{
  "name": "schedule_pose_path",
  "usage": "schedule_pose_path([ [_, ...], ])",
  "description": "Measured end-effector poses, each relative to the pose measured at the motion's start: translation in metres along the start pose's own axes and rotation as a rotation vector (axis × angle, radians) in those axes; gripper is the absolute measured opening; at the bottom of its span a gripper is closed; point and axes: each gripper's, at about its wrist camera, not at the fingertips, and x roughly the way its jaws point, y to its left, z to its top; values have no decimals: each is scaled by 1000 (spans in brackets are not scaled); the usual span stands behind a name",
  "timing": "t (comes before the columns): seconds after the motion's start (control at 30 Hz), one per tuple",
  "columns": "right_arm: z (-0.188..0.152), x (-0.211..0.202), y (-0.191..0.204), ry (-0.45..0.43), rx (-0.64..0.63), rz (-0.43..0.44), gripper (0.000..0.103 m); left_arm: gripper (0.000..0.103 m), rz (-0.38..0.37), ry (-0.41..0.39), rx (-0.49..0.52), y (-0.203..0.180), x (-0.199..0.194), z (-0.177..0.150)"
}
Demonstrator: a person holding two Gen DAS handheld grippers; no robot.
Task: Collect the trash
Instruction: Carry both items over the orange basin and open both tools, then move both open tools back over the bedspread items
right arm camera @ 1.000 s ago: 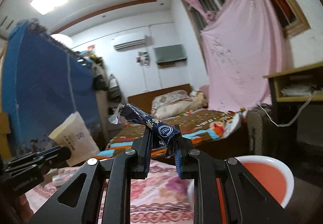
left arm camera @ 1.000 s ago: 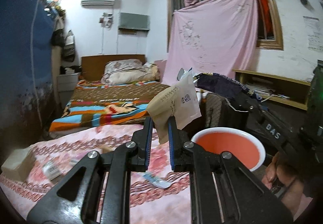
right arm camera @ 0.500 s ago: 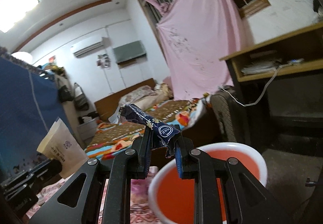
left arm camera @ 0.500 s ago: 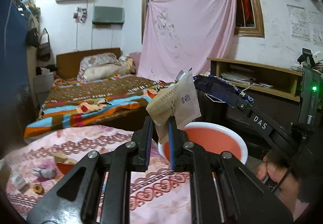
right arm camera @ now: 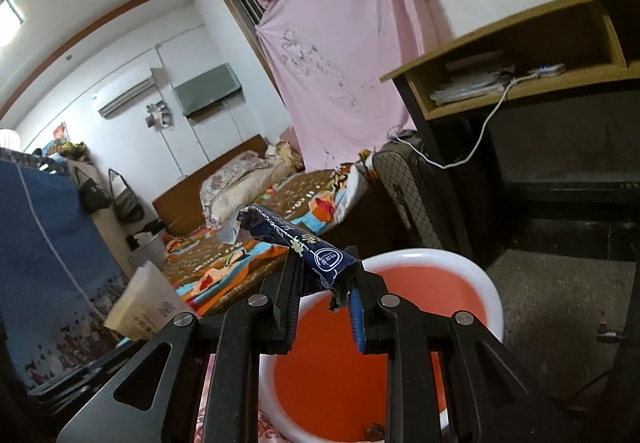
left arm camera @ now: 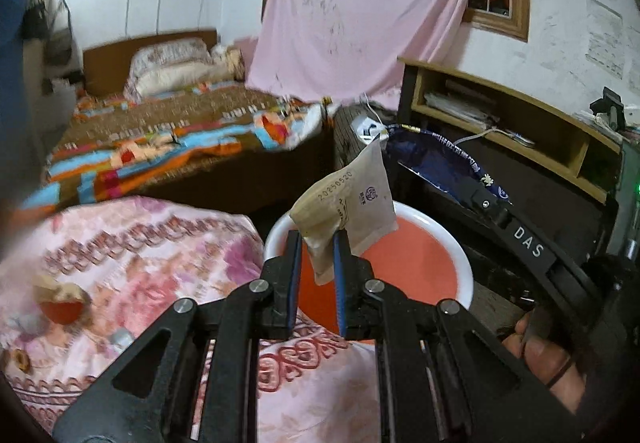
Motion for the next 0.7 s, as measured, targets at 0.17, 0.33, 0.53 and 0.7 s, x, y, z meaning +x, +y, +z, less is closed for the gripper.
schedule_pose_path([
  [0.17,2,5,-5,25,21,-12,22,0,-69,77,-83,2,19,3],
  [0.33,1,9,-8,50,39,-16,25,1,-121,90,-144,5,24,6],
  [0.53,-2,12,-7,76,36,-20,29,2,-95,82,-141,7,22,3],
  [0.7,-2,10,-2,74,23,-11,36,7,-49,51,-134,15,12,0],
])
